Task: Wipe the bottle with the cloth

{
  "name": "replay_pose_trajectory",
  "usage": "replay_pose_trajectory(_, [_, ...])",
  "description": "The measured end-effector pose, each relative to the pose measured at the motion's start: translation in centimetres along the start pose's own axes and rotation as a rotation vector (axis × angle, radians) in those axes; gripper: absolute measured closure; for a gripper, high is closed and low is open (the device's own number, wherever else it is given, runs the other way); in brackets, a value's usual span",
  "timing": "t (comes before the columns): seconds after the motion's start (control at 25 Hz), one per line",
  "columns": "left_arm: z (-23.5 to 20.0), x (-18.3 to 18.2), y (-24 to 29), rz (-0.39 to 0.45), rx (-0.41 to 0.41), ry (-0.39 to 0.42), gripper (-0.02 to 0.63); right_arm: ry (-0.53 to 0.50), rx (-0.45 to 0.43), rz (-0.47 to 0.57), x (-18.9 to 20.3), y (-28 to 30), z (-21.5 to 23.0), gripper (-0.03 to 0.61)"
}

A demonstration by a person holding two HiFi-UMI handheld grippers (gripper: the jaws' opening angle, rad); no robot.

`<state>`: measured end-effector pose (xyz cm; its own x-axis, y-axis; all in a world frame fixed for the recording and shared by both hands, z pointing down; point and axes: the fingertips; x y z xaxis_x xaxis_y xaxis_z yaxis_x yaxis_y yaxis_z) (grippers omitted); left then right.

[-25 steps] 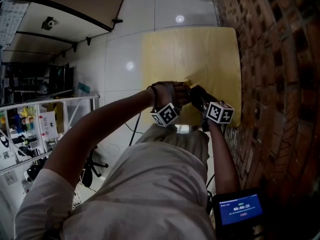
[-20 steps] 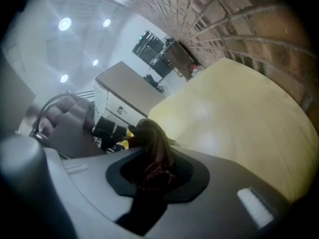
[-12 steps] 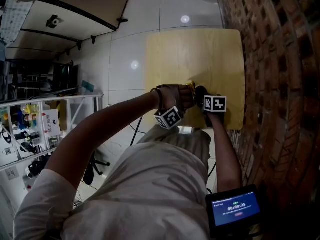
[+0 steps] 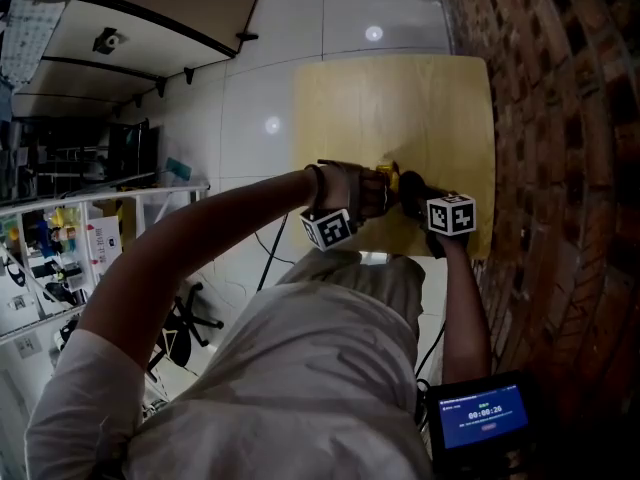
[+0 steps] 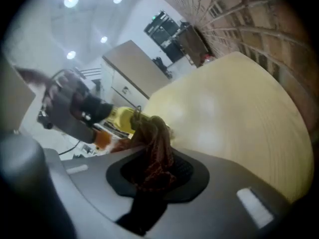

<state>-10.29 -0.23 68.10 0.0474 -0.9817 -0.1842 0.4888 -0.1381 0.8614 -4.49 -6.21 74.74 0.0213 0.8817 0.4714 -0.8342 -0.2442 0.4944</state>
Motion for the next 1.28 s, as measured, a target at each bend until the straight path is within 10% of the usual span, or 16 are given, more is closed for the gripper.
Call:
replay_pose_trajectory(0.24, [-0.3,-0.8,-0.2,0.033,-0.028,0.074,0.460,-0.381,-0.172,-0.081,-2.1,1.1,-5.2,0.500])
replay_pose_trajectory(0.76, [-0.7,-0.9,0.0,0.019,-0.041,0.043,0.456,-0.440,-0.058,-0.475,0.5,6.2,-0.4,0.502])
replay_pose_trajectory(0.96, [-1.4,-0.3,0.6,-0.077,-0.020,-0.129,0.453,-0.447,0.072,-0.565,3.0,3.9,2.1,0.500])
replay_pose_trajectory(1.28, [-2.6,2.5,1.9,-0.322,0.052,-0.737,0.449,-0.073,0.267,0.004,2.9,-3.0,3.1,0.497])
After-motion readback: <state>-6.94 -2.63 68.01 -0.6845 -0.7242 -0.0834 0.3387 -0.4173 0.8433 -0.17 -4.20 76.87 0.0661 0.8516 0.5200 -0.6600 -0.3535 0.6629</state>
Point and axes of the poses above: the fingertips, and each gripper's own axes: y forward along the fingers, z to its right, x out of its underside, and after that the axes turned 8 degrees about -x, right-handed
